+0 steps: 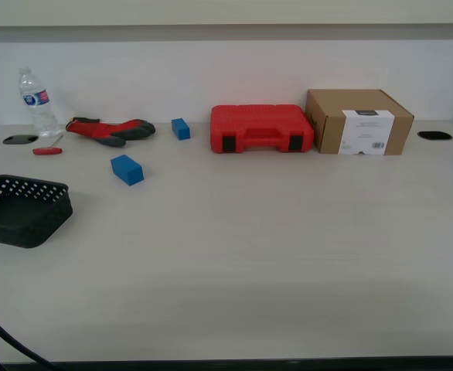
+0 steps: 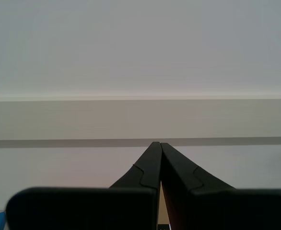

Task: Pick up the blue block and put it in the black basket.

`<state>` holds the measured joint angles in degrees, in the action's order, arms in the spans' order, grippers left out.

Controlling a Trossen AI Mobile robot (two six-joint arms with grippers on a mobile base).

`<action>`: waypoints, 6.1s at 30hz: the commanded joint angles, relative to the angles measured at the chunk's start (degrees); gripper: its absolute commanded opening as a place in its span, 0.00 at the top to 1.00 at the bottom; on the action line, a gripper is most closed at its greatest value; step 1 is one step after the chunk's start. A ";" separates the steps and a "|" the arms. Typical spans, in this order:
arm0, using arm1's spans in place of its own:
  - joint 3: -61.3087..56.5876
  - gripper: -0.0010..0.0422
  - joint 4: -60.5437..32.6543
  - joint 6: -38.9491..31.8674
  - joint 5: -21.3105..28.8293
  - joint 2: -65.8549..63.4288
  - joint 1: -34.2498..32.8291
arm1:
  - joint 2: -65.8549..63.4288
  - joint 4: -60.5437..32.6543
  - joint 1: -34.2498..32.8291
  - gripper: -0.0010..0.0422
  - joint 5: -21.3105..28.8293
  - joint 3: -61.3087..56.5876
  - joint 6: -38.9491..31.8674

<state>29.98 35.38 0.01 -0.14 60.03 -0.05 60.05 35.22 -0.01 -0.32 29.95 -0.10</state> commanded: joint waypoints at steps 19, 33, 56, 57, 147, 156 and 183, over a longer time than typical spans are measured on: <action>0.07 0.98 0.15 0.00 0.00 0.00 0.04 | -0.02 0.20 -0.02 0.98 0.11 0.02 -0.04; 0.07 0.98 0.15 0.00 0.00 0.00 0.04 | -0.02 1.11 -0.02 0.98 0.13 0.02 -0.04; 0.07 0.98 -0.04 0.00 0.00 0.00 0.07 | 52.04 -28.00 0.04 0.98 16.11 22.86 22.12; 0.07 0.98 0.00 0.00 0.00 0.02 0.04 | 54.29 -29.16 0.02 0.98 16.26 25.07 22.32; 0.04 0.98 -4.57 0.00 -0.02 0.02 0.11 | 71.21 -82.18 14.43 0.98 -16.85 50.31 -15.54; 0.04 0.98 -4.59 0.00 -0.02 0.02 0.11 | 71.82 -80.11 15.39 0.80 -13.75 49.64 -18.45; 0.04 0.98 -4.59 0.00 -0.02 0.02 0.11 | 65.61 -83.54 15.67 0.98 -6.43 49.75 -11.85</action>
<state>29.98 30.63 0.01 -0.16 60.03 0.01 125.75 -48.25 15.66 -6.76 79.70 -11.66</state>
